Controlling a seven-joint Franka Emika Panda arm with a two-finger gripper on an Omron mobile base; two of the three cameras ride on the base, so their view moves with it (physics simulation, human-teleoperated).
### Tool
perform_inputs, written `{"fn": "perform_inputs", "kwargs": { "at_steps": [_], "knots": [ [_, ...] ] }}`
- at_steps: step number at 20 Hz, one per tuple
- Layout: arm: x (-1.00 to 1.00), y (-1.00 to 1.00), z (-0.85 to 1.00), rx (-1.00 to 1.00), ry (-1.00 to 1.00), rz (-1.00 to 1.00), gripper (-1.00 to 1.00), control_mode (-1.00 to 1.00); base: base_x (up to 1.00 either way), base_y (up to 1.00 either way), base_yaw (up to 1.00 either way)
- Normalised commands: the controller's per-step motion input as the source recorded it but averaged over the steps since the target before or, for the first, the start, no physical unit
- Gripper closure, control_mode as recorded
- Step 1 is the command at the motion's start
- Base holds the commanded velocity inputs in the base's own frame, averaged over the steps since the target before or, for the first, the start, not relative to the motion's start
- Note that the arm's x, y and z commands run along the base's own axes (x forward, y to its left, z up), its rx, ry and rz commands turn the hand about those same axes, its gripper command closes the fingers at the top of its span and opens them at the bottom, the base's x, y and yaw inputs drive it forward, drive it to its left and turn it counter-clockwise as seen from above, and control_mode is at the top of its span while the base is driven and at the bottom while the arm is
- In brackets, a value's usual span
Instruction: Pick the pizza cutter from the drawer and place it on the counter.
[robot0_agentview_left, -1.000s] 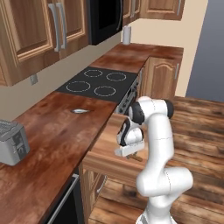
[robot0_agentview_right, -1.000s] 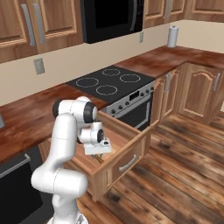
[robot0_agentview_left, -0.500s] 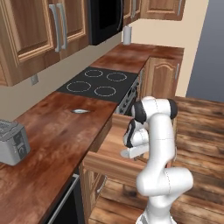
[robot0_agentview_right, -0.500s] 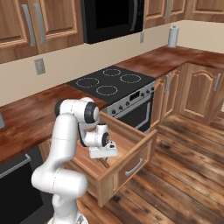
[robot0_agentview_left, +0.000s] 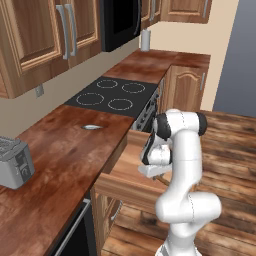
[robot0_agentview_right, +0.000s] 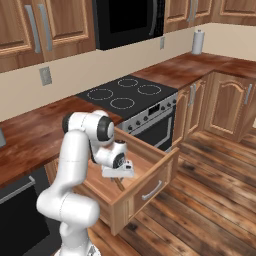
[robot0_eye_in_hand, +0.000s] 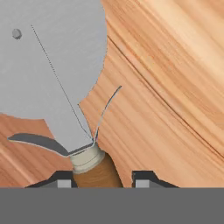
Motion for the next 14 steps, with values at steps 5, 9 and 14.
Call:
{"fn": "perform_inputs", "kwargs": {
  "at_steps": [5,9,14],
  "knots": [
    [0.0,0.0,0.61,0.32,-0.37,0.08,1.0,-1.0,0.0,0.0,0.0],
    [0.02,0.0,1.0,0.24,-0.41,0.1,1.0,-1.0,0.0,0.0,0.0],
    [0.18,0.0,1.0,0.22,-0.3,0.15,1.0,-1.0,0.0,0.0,0.0]
  ]
}}
